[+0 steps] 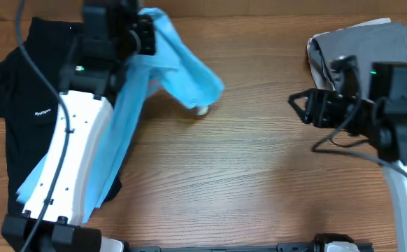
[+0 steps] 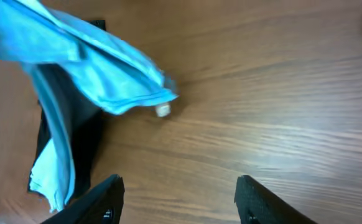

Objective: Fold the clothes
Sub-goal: 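Lift the blue T-shirt with the left gripper and drag it rightward to center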

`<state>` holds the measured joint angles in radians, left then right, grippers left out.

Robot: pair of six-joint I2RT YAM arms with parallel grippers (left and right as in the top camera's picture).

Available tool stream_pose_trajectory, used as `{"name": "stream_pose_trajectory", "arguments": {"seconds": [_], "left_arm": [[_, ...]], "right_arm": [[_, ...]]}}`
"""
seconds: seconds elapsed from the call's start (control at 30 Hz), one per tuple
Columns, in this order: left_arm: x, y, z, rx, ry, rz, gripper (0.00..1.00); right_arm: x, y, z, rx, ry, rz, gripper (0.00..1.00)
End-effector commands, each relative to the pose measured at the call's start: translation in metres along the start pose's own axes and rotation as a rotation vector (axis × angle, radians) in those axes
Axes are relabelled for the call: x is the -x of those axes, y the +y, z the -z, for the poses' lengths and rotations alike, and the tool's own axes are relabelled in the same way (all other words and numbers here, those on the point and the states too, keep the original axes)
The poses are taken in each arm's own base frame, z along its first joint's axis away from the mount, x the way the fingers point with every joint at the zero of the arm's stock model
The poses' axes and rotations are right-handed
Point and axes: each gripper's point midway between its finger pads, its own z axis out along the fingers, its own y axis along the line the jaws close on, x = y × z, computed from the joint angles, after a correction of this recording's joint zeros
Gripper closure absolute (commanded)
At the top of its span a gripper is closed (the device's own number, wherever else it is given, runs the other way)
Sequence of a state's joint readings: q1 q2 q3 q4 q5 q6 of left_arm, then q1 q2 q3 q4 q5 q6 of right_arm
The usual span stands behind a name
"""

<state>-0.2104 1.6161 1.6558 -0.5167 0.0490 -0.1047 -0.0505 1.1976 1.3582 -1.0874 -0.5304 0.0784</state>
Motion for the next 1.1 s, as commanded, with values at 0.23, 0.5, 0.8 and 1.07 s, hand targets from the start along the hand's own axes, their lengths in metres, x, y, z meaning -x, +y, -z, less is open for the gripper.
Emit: {"name": "stream_pose_trajectory", "arguments": {"seconds": [0.23,0.5,0.8,1.07], "left_arm": [[0.012,-0.127,0.02,-0.283,-0.075,-0.043,0.96],[-0.012,-0.191,0.026,-0.398,-0.026,-0.064,0.96],[-0.071,-0.256,0.0,-0.489,0.102,-0.105,0.95],[-0.102,-0.282,-0.007,-0.542,0.167,-0.142,0.69]], "right_arm": [[-0.002,-0.016,0.059,-0.103,-0.121,-0.071,0.34],[-0.003,-0.032,0.068,-0.147,-0.134,-0.133,0.34],[-0.006,-0.048,0.078,-0.197,-0.147,-0.17,0.33],[-0.005,-0.05,0.079,-0.206,-0.149,-0.17,0.33]]}}
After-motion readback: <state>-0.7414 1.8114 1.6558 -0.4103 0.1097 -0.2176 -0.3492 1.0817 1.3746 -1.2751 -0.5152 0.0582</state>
